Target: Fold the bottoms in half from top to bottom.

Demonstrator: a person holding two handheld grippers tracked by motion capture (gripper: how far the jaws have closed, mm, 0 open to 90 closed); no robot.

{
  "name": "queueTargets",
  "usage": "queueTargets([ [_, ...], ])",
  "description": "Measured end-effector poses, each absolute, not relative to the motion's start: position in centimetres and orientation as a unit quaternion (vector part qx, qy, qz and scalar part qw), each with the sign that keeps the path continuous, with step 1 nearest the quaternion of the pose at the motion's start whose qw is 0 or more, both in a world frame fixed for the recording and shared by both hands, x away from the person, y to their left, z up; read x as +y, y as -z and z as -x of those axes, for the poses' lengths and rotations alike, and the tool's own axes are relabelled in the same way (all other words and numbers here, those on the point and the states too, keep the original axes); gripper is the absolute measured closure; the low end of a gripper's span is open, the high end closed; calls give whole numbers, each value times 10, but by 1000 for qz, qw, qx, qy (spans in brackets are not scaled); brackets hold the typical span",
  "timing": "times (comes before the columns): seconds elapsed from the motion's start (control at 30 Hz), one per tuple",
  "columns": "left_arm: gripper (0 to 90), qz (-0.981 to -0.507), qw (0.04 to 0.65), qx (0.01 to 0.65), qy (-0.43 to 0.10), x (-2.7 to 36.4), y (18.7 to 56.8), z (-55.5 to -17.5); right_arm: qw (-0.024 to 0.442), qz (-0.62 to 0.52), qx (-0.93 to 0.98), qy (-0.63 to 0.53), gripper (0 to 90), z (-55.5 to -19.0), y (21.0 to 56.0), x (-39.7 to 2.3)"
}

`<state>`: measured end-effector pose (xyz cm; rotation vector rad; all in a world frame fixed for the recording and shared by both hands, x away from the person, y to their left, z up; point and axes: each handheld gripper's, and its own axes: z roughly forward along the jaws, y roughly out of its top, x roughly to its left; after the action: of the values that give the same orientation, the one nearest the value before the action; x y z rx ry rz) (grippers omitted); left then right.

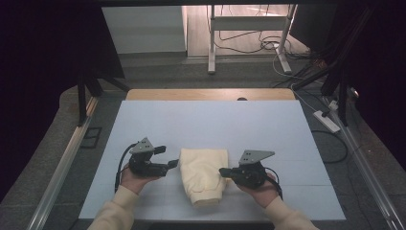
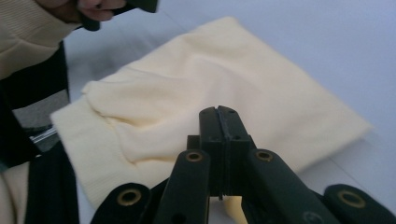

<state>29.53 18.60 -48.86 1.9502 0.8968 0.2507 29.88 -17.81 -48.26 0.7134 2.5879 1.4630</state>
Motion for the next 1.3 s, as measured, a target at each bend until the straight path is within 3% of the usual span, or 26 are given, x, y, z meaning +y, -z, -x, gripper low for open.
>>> queueTargets([
  [0.23, 210, -799, 470, 360, -103, 188, 488, -290, 76, -275, 833, -473, 839, -303, 483, -214],
  [0.5, 206, -806, 459, 359, -98, 196, 493, -282, 123, -322, 819, -459, 493, -302, 487, -253],
  [0.63, 203, -807, 456, 361, -98, 200, 495, -278, 130, -329, 815, -458, 400, -300, 488, -271],
  [0.93, 202, -805, 456, 366, -99, 204, 496, -275, 141, -347, 801, -467, 351, -295, 489, -306],
  [1.3, 201, -807, 453, 365, -96, 203, 498, -275, 140, -332, 811, -461, 348, -296, 491, -298],
])
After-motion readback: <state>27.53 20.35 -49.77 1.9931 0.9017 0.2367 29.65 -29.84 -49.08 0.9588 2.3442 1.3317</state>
